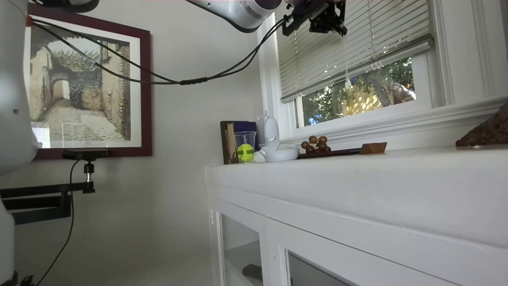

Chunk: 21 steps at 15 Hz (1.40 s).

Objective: Close the blinds.

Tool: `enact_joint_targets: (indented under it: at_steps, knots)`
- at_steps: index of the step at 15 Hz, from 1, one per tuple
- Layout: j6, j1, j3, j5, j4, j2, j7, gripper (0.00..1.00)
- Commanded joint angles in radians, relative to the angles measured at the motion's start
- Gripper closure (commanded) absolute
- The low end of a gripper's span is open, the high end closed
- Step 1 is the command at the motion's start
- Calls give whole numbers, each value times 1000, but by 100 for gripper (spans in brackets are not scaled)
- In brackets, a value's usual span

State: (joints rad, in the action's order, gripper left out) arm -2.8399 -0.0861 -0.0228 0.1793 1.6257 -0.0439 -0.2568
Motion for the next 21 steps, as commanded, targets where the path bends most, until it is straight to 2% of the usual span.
enact_joint_targets:
  at_steps: [1, 12, 17, 21]
  knots:
    - [42, -5, -18, -54, -60, -12, 52, 100]
    - [93, -16, -76, -145, -223, -59, 119, 100]
    - [99, -9, -77, -103, -242, -76, 87, 100]
    - [94, 4, -33, -32, -227, -77, 8, 100]
